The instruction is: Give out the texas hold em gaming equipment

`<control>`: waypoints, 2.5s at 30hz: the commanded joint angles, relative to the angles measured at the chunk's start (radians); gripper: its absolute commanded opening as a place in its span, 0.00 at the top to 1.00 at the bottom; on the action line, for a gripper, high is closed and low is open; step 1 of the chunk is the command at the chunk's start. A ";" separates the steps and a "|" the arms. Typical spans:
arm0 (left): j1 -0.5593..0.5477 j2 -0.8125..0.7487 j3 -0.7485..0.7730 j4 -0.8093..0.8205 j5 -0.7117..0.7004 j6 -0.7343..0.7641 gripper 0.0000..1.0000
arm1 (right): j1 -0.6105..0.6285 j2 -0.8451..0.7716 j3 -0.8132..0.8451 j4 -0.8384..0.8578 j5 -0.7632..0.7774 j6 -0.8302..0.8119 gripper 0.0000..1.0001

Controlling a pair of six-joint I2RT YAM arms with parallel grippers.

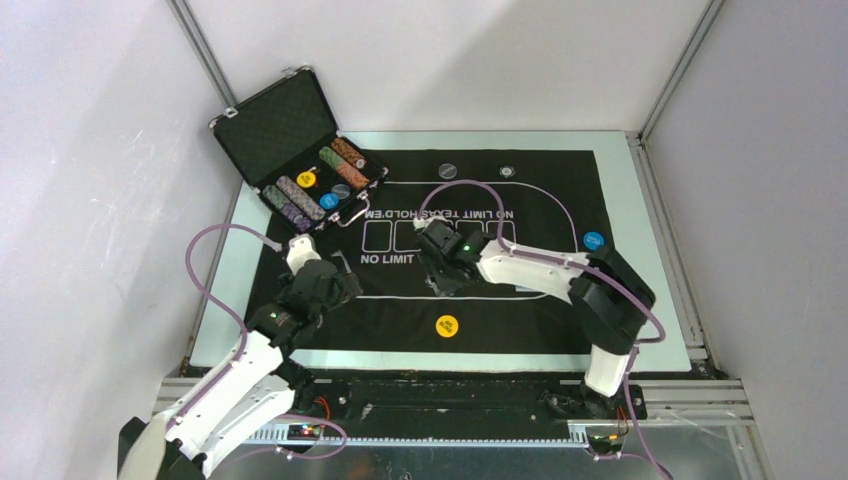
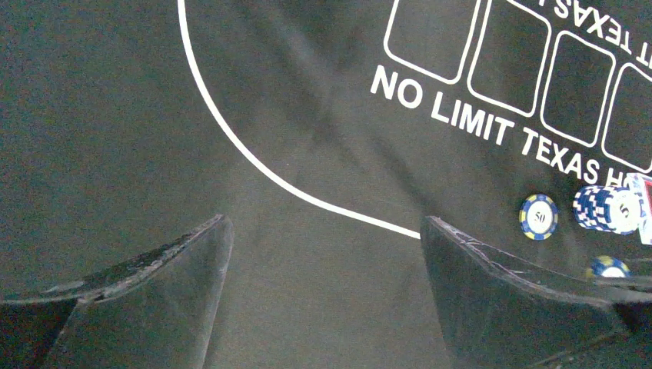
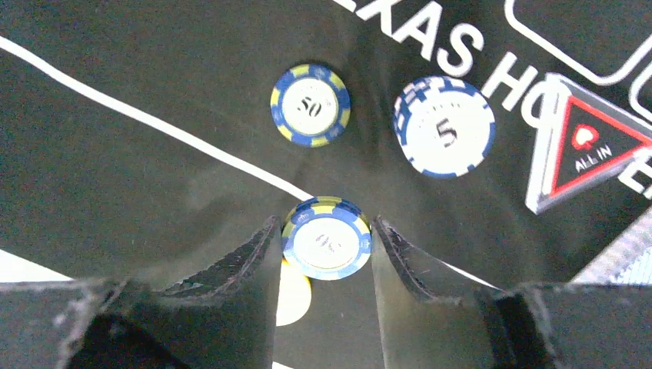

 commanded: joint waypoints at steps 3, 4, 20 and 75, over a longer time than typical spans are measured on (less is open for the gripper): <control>0.006 -0.007 -0.007 0.025 -0.005 -0.010 0.02 | 0.004 -0.196 -0.135 0.010 0.030 0.061 1.00; 0.006 -0.003 -0.007 0.025 -0.005 -0.009 0.02 | 0.005 -0.212 -0.156 0.013 0.020 0.076 1.00; 0.006 0.029 -0.005 0.049 0.023 -0.001 0.02 | 0.007 -0.286 -0.385 0.073 0.020 0.164 0.65; 0.006 -0.010 -0.005 0.022 -0.001 -0.004 0.02 | -0.025 0.216 0.157 0.063 0.018 0.002 0.52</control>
